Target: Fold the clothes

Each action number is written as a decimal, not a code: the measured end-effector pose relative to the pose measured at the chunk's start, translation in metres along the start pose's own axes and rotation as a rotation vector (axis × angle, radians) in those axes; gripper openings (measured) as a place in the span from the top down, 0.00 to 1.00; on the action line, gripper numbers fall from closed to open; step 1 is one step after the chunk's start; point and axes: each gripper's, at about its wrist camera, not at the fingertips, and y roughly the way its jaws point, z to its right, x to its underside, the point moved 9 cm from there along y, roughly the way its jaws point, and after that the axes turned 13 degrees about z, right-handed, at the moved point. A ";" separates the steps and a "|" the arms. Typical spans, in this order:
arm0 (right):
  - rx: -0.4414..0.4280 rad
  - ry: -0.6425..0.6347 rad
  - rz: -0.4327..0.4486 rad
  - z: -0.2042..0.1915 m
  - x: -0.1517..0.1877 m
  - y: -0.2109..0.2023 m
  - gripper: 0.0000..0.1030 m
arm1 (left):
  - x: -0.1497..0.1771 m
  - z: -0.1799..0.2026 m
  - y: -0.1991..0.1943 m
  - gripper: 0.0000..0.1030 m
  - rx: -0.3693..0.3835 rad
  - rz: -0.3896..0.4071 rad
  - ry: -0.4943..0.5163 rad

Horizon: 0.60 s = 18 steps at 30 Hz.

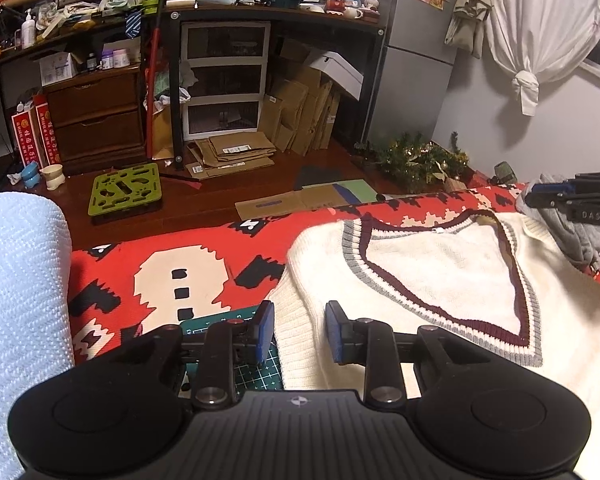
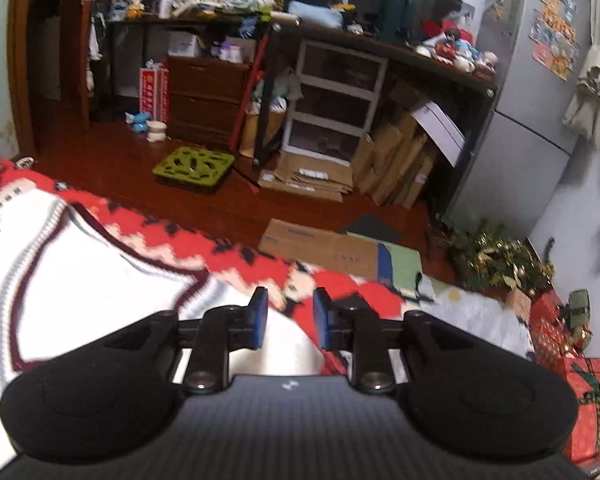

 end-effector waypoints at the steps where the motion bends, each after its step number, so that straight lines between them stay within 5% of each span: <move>1: -0.023 0.022 0.007 -0.005 -0.006 -0.002 0.74 | -0.001 -0.001 -0.001 0.72 0.002 0.005 -0.016; 10: -0.345 0.316 -0.097 -0.098 -0.033 0.034 0.73 | -0.013 -0.025 0.000 0.74 -0.014 -0.013 -0.233; 18: -0.415 0.441 -0.164 -0.155 -0.032 0.090 0.73 | -0.011 -0.041 0.005 0.75 -0.018 -0.087 -0.291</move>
